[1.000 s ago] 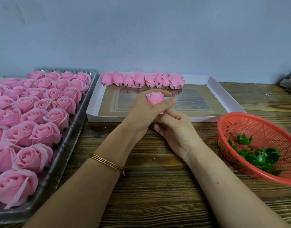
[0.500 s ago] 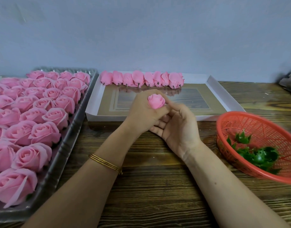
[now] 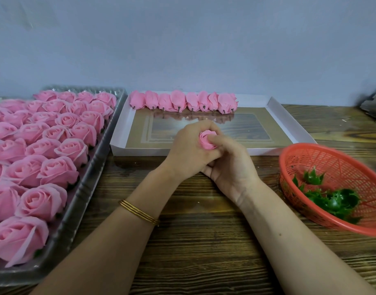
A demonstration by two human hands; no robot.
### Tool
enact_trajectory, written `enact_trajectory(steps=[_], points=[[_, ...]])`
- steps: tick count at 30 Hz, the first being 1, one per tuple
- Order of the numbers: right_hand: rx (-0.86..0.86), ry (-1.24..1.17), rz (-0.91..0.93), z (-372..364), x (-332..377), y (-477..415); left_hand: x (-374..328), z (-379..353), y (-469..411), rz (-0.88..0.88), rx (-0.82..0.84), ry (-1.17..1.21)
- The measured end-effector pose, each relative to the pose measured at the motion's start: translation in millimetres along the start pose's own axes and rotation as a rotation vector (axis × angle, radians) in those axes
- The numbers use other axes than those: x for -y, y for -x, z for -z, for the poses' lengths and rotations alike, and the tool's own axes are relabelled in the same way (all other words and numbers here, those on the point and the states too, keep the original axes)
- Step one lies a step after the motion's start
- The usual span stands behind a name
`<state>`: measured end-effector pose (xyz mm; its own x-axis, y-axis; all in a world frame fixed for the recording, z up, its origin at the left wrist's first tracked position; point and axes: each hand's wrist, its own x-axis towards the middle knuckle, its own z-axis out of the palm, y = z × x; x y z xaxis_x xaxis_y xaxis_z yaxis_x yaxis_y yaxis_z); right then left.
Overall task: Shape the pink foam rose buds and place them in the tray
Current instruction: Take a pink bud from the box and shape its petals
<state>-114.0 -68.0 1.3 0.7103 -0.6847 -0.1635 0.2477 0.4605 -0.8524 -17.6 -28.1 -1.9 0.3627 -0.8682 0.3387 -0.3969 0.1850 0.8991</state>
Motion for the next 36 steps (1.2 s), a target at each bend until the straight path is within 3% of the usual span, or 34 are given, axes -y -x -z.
enact_trajectory(steps=[10,19,30,36], points=[[0.001,-0.005,0.014,1.0,0.2,1.1,0.3,-2.8,-1.4,0.026,-0.023,-0.005],[0.009,-0.138,0.033,6.6,-2.5,-3.4,-1.6,-0.4,-3.0,0.102,-0.201,0.259],[-0.128,0.281,0.407,3.2,-11.4,-1.3,-4.3,-10.3,-7.0,0.196,-0.287,0.478],[-0.105,0.326,0.426,1.9,-9.3,1.2,-5.1,-8.5,-7.0,0.173,-0.269,0.495]])
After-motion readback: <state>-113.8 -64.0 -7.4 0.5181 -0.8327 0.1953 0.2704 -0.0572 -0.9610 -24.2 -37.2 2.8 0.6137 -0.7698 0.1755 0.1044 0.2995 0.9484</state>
